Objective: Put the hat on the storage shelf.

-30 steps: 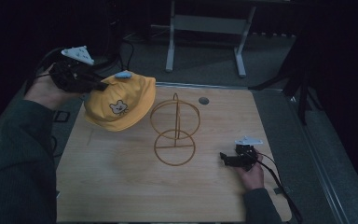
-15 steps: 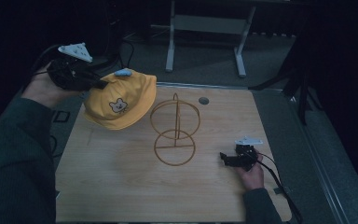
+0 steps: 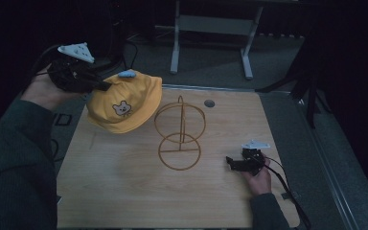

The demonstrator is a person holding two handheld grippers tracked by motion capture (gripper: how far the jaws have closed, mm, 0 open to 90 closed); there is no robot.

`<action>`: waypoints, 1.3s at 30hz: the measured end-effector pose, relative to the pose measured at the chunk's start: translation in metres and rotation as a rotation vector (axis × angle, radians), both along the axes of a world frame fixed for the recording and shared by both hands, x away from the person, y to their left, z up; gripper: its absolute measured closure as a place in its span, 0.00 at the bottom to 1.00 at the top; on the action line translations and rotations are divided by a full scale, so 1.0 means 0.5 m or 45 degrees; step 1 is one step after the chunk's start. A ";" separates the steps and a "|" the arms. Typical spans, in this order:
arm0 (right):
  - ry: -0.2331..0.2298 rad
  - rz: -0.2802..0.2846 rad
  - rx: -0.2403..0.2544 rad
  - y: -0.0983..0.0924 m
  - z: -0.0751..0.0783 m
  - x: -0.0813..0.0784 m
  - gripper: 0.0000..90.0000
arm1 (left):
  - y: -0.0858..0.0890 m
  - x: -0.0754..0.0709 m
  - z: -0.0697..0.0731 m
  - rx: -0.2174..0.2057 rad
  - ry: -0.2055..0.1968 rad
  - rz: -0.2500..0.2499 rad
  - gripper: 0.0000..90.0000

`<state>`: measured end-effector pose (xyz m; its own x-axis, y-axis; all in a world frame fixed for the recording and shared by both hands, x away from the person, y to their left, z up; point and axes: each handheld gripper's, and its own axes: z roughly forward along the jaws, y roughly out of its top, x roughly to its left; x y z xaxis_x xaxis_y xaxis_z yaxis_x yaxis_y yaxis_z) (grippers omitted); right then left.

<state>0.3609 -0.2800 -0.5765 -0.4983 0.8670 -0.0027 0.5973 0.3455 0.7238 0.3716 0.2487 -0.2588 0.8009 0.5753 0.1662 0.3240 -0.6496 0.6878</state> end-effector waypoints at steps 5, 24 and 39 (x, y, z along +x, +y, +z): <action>0.000 0.000 0.000 0.000 0.000 0.000 0.15 | -0.004 -0.001 0.004 0.002 0.000 -0.013 0.93; 0.000 0.000 0.001 0.000 0.000 0.000 0.15 | -0.034 0.003 0.013 0.015 0.005 -0.063 0.93; 0.001 0.000 0.000 0.000 0.000 0.000 0.15 | -0.061 0.003 0.025 0.011 0.001 -0.118 0.93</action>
